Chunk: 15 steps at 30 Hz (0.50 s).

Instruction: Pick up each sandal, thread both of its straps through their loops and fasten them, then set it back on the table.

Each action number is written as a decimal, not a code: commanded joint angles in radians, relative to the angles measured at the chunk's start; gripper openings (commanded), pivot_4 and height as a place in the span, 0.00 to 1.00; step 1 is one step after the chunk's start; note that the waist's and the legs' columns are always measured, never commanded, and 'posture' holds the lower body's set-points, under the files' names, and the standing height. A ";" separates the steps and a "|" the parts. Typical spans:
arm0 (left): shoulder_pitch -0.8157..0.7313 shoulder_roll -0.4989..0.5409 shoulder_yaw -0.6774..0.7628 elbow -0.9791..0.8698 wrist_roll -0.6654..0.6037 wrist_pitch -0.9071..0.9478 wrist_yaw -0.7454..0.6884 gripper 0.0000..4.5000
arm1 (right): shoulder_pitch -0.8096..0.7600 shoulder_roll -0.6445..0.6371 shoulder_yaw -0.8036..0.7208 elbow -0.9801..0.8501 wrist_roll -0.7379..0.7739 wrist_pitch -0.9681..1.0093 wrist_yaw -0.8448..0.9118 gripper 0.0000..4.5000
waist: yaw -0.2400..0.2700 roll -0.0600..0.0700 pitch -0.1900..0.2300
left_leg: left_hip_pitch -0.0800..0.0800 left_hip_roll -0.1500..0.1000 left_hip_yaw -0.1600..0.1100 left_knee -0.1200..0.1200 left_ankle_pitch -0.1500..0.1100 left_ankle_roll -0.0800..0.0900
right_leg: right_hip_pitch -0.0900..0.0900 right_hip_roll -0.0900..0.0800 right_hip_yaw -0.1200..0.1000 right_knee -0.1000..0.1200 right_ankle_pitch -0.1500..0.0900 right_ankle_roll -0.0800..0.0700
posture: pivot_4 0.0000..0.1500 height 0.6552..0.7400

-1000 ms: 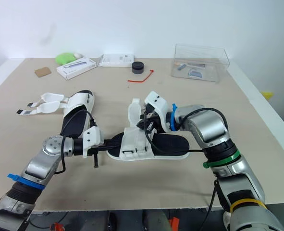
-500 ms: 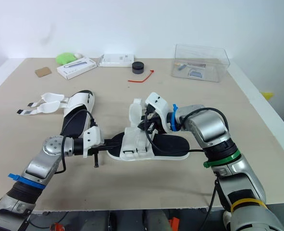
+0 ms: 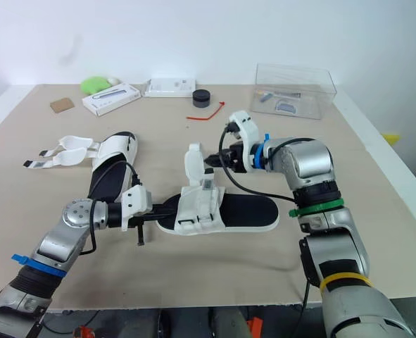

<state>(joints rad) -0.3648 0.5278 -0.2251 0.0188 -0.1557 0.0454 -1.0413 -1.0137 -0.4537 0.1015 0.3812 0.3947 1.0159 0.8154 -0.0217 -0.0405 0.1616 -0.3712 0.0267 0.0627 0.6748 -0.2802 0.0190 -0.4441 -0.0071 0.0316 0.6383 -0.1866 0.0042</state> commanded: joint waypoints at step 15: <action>0.018 0.019 -0.007 -0.011 0.021 0.002 0.008 0.00 | -0.175 0.142 -0.106 0.313 0.112 0.122 0.149 0.98 | -0.002 0.001 0.000 | -0.002 0.001 0.000 -0.001 0.000 0.000 | 0.000 0.000 -0.002 -0.004 0.002 0.000 | 1.00 1.00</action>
<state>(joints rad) -0.3590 0.5335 -0.2259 0.0106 -0.1559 0.0412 -1.0352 -1.1412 -0.3151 0.0322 0.6806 0.4715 1.1249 0.9335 -0.0235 -0.0397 0.1621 -0.3730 0.0273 0.0622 0.6740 -0.2802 0.0190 -0.4442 -0.0069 0.0298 0.6343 -0.1843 0.0045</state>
